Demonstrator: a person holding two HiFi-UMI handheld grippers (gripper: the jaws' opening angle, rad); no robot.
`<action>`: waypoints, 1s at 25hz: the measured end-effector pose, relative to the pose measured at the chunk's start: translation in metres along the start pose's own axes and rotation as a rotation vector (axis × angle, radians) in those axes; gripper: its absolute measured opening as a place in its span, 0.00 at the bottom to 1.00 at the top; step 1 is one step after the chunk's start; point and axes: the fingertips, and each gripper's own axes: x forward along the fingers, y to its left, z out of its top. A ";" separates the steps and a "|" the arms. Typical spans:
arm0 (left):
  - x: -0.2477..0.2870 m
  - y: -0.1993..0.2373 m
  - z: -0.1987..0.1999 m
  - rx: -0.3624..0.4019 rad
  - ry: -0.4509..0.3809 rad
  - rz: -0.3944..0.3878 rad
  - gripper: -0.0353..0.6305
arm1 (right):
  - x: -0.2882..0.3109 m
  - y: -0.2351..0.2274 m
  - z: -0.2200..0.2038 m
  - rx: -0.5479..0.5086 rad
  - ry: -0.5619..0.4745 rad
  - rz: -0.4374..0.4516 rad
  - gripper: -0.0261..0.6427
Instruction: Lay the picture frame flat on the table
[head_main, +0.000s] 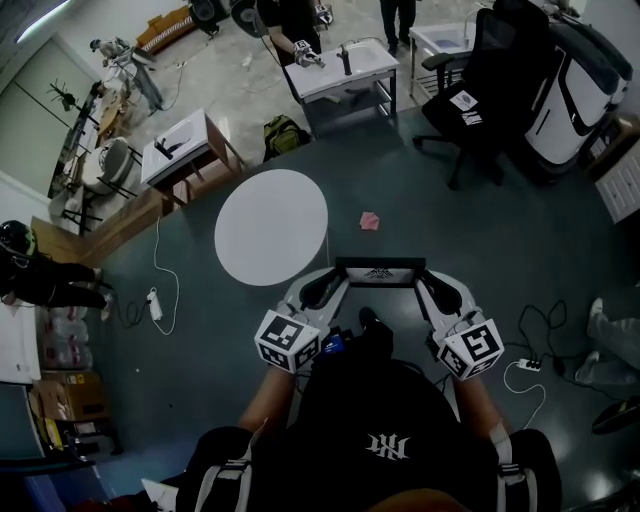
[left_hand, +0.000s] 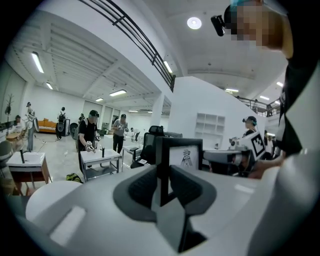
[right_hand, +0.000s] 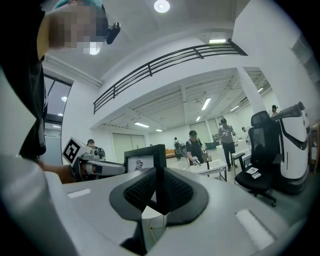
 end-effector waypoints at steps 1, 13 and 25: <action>0.008 0.005 0.003 -0.001 -0.002 -0.005 0.17 | 0.006 -0.006 0.004 -0.004 -0.003 -0.005 0.11; 0.079 0.100 0.046 -0.028 -0.052 0.020 0.17 | 0.112 -0.062 0.038 -0.032 0.039 0.026 0.11; 0.114 0.207 0.060 -0.068 -0.077 0.105 0.17 | 0.237 -0.090 0.056 -0.074 0.064 0.125 0.11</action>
